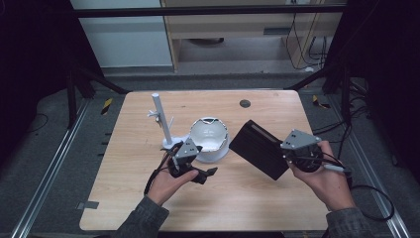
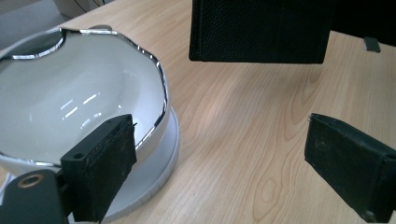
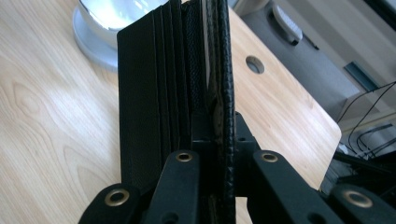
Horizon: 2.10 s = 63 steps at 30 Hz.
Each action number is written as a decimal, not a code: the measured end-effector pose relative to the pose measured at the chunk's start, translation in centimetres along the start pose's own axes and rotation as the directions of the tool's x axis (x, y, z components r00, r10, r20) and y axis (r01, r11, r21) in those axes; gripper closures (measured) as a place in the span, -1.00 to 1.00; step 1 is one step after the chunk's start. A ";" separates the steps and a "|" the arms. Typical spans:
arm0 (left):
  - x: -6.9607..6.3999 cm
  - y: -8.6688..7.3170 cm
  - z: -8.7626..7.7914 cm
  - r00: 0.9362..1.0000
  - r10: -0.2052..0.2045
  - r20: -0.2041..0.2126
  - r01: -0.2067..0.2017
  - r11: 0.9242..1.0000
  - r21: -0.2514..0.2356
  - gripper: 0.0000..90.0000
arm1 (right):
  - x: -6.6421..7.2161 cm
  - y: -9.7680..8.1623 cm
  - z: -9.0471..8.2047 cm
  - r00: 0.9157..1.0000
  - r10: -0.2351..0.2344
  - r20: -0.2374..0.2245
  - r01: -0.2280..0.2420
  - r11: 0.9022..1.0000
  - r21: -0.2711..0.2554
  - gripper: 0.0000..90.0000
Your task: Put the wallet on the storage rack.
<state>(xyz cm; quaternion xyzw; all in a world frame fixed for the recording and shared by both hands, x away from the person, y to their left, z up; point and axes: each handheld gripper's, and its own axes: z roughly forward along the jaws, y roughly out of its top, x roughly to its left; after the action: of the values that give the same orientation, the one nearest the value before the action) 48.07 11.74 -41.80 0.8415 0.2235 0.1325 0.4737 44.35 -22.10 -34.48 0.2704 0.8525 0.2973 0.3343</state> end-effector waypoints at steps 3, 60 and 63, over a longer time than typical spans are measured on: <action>0.0 0.5 -0.2 1.000 0.003 0.012 -0.003 1.000 -0.019 -0.83 | 0.0 0.2 -0.3 1.000 0.004 -0.001 -0.004 1.000 -0.028 0.89; 2.1 12.0 -1.1 0.994 0.040 0.100 -0.057 0.984 0.171 0.80 | 3.3 -1.9 3.5 0.969 0.098 -0.226 -0.134 0.979 -0.152 -0.01; 2.1 13.1 -2.0 0.997 0.041 0.072 -0.054 0.982 0.179 0.80 | 4.5 -3.5 4.2 0.964 0.131 -0.232 -0.162 0.979 -0.121 -0.41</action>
<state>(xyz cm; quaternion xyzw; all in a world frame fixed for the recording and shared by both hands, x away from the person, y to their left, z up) 52.32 8.40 -29.47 0.8901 0.1980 0.0941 0.3995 43.68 -20.16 -41.21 0.2739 0.8394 0.4084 0.2316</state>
